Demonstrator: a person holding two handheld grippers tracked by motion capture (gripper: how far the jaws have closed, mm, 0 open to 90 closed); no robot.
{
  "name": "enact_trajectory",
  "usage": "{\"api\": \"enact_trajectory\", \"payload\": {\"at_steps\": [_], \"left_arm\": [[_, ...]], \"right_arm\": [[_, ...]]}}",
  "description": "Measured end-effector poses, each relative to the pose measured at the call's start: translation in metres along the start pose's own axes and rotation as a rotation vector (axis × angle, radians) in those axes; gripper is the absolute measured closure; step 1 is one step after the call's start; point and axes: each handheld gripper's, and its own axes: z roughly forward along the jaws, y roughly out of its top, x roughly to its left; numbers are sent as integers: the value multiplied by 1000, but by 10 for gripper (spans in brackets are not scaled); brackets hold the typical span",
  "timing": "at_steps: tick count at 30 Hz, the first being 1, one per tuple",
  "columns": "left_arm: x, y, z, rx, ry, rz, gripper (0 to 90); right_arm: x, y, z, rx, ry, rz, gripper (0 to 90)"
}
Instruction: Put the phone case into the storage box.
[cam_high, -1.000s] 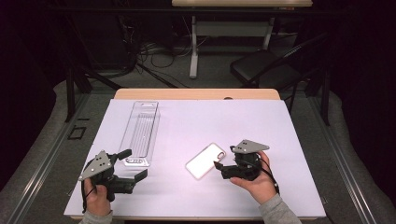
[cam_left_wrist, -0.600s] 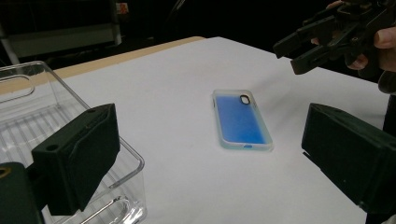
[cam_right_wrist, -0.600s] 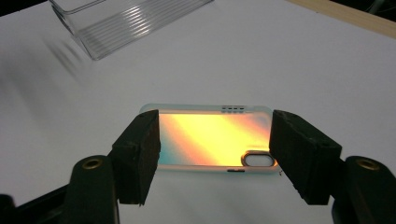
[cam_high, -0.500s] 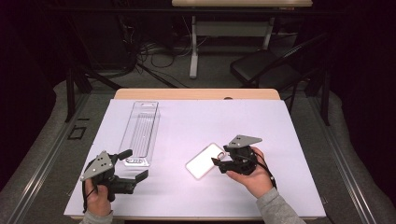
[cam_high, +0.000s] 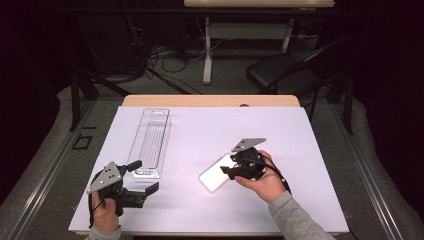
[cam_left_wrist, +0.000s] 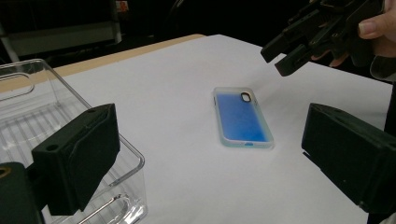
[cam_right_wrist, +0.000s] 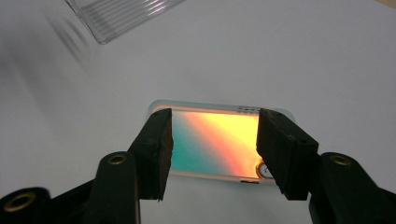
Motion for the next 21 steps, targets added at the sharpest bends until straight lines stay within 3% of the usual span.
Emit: {"api": "enact_trajectory", "payload": {"at_steps": [14, 21], "left_arm": [[1, -1, 0, 4, 1, -1, 45], [0, -1, 0, 6, 3, 0, 45]], "right_arm": [[-6, 13, 17, 124, 29, 29, 522], [0, 20, 27, 208, 15, 0, 585]]}}
